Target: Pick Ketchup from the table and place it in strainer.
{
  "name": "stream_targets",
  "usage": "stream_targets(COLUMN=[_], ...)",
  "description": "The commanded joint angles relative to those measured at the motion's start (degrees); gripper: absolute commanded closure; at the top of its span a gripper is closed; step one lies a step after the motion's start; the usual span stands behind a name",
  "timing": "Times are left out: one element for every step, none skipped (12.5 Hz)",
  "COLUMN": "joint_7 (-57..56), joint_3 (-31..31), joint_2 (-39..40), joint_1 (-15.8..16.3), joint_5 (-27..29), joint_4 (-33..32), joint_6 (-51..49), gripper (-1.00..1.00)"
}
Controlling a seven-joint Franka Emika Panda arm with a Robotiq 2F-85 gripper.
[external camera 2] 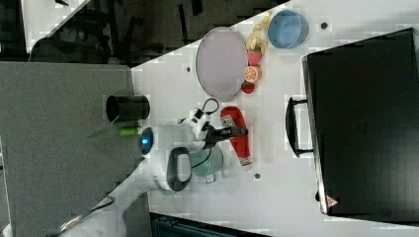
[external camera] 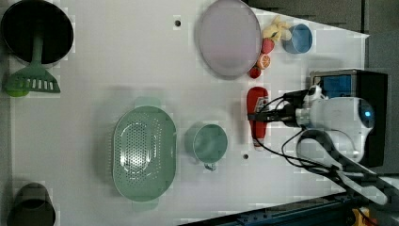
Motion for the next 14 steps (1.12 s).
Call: stream_targets(joint_7=[-1.23,-0.55,1.05,3.44,5.89,7.77,9.61,11.83,14.79,18.68,22.8,26.81,30.8,34.79], joint_3=[0.8,1.55,2.39,3.34,4.51,5.99,7.62,9.46,11.37,13.4,15.45,17.57,19.88,22.17], joint_2=[-11.27,-14.38,-16.92,-18.91,-20.36,-21.3,-21.73,-21.78,-21.72,-21.6,-21.34,-20.93,-20.35,-19.48], joint_1=[-0.2,-0.08,0.07,0.21,0.38,0.68,1.08,1.47,1.87,2.3,2.76,3.21,3.65,4.06], joint_5=[0.38,0.4,0.41,0.47,0.52,0.56,0.58,0.58,0.62,0.74,1.19,1.73,1.75,1.75], joint_4=[3.62,4.97,6.62,8.36,10.05,11.58,12.86,13.97,14.74,15.22,15.49,15.54,15.54,15.53], joint_6=[-9.47,-15.31,-21.29,-26.77,-30.91,-33.17,-33.58,-33.58,-33.58,-33.58,-33.48,-33.1,-32.6,-31.68], gripper=[-0.16,-0.16,-0.16,-0.16,-0.16,-0.16,-0.16,-0.16,-0.16,-0.16,-0.16,-0.16,-0.16,-0.16])
